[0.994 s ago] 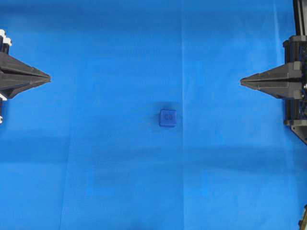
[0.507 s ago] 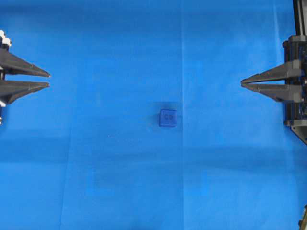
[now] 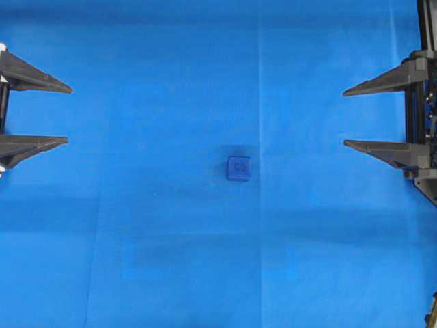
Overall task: Handover the blue block to the right arm after grasping it with the left arm, then place it in the designated position.
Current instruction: 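Open the left gripper and move it right toward the blue cube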
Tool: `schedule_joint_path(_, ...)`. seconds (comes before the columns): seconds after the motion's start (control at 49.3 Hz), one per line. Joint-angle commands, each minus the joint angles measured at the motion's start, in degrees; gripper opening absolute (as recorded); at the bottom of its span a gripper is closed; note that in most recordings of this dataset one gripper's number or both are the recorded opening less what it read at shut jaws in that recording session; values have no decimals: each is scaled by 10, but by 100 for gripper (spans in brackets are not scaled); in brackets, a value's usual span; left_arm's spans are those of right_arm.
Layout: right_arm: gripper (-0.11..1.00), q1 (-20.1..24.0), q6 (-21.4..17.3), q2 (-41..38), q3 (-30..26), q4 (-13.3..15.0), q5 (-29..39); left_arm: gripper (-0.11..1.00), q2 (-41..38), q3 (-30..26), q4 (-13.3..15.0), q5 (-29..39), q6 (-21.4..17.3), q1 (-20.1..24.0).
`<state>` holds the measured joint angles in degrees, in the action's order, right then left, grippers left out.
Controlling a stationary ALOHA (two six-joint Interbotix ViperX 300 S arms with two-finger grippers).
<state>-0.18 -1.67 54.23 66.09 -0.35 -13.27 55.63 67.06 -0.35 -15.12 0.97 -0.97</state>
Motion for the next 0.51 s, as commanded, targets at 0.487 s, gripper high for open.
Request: schedule_joint_path(0.487, 95, -9, -1, -6, -19, -2, -4, 92, -229, -119, 0, -116, 1, 7)
